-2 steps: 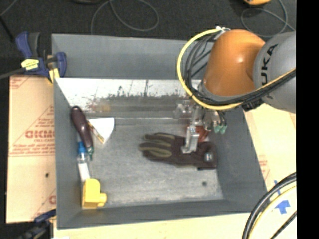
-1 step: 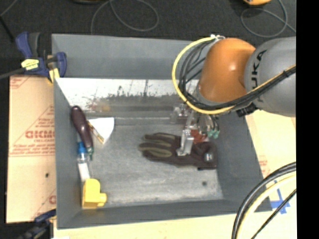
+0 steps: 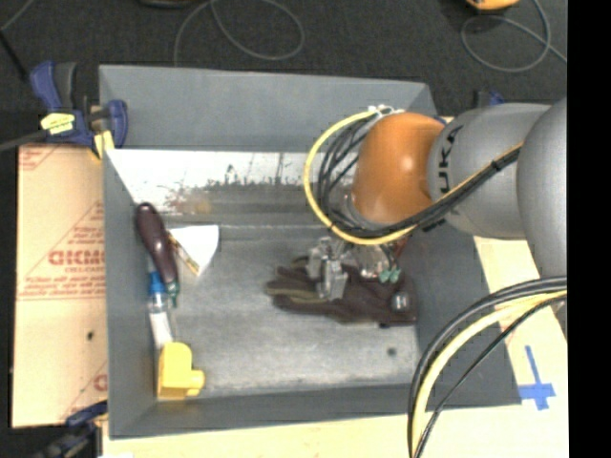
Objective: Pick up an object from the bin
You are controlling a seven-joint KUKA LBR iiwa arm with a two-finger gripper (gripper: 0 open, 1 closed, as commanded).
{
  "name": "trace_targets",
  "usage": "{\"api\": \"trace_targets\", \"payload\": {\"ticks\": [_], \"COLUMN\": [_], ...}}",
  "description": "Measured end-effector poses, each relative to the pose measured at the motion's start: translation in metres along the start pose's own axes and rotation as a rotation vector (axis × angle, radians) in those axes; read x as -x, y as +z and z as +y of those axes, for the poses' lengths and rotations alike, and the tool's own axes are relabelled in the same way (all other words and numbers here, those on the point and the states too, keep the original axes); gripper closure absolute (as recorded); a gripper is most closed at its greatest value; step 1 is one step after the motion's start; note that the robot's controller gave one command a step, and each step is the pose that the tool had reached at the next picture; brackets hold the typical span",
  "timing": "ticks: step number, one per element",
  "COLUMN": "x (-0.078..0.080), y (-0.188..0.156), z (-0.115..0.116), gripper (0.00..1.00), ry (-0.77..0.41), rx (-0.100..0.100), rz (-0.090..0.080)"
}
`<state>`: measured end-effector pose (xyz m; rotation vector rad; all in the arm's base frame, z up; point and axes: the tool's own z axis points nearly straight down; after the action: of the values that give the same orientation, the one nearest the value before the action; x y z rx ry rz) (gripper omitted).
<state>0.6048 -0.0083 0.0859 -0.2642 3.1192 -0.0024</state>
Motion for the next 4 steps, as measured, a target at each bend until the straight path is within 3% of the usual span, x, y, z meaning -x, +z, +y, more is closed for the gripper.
{"api": "trace_targets", "payload": {"ticks": [2, 3, 4], "x": [0.000, 0.004, 0.009], "y": [-0.003, -0.041, -0.107], "z": [0.001, 0.007, 0.011], "gripper": [1.00, 1.00, 1.00], "ry": [-0.001, -0.070, 0.001], "rx": [0.000, -0.002, 0.001], "rz": [0.004, -0.006, 0.000]}}
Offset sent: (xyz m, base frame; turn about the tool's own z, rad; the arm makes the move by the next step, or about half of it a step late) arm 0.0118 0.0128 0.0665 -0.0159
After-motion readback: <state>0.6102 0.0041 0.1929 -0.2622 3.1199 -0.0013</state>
